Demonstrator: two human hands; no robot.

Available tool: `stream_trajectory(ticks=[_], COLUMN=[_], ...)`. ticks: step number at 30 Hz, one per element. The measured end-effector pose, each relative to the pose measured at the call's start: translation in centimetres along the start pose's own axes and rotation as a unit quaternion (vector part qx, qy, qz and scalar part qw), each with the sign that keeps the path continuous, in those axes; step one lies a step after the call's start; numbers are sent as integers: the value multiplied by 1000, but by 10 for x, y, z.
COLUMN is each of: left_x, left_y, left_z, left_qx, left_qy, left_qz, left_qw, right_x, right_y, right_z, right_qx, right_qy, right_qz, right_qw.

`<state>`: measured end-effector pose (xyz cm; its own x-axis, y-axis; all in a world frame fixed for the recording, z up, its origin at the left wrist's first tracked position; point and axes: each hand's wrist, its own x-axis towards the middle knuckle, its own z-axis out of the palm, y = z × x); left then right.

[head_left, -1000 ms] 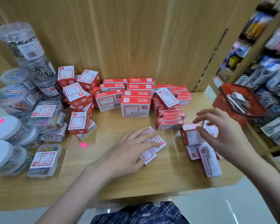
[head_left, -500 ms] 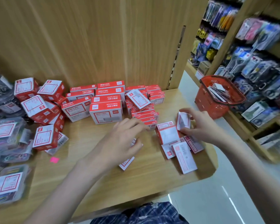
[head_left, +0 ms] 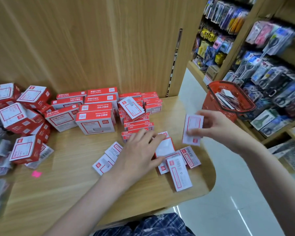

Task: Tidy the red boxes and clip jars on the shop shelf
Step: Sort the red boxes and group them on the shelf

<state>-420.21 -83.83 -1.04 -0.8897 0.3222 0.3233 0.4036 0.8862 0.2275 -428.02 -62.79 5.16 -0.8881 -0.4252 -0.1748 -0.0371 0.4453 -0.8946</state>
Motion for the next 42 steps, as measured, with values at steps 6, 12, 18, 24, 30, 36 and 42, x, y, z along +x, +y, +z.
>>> stream_trajectory(ticks=[6, 12, 18, 24, 30, 36, 42], left_x=[1, -4, -21, -56, -82, -93, -89], left_y=[0, -2, -6, -32, -71, -83, -70], left_z=[2, 0, -15, -45, -54, -47, -57], left_qx=[6, 0, -40, -78, -52, -36, -83], left_qy=[17, 30, 74, 150, 141, 66, 91], left_qz=[2, 2, -34, -131, -252, -270, -151], left_qw=[1000, 1000, 996, 977, 956, 960, 981], right_x=[-22, -32, -35, -23, 4, 24, 47], right_y=[-2, 5, 4, -19, -53, -33, -33], right_z=[17, 39, 47, 56, 82, 110, 120], right_qx=[-233, -326, -181, 58, 117, 133, -4], right_qy=[-210, -151, -100, -35, 75, 93, 215], right_qz=[3, -49, -60, -98, -173, -15, -64], right_qw=[950, 932, 977, 993, 975, 987, 975])
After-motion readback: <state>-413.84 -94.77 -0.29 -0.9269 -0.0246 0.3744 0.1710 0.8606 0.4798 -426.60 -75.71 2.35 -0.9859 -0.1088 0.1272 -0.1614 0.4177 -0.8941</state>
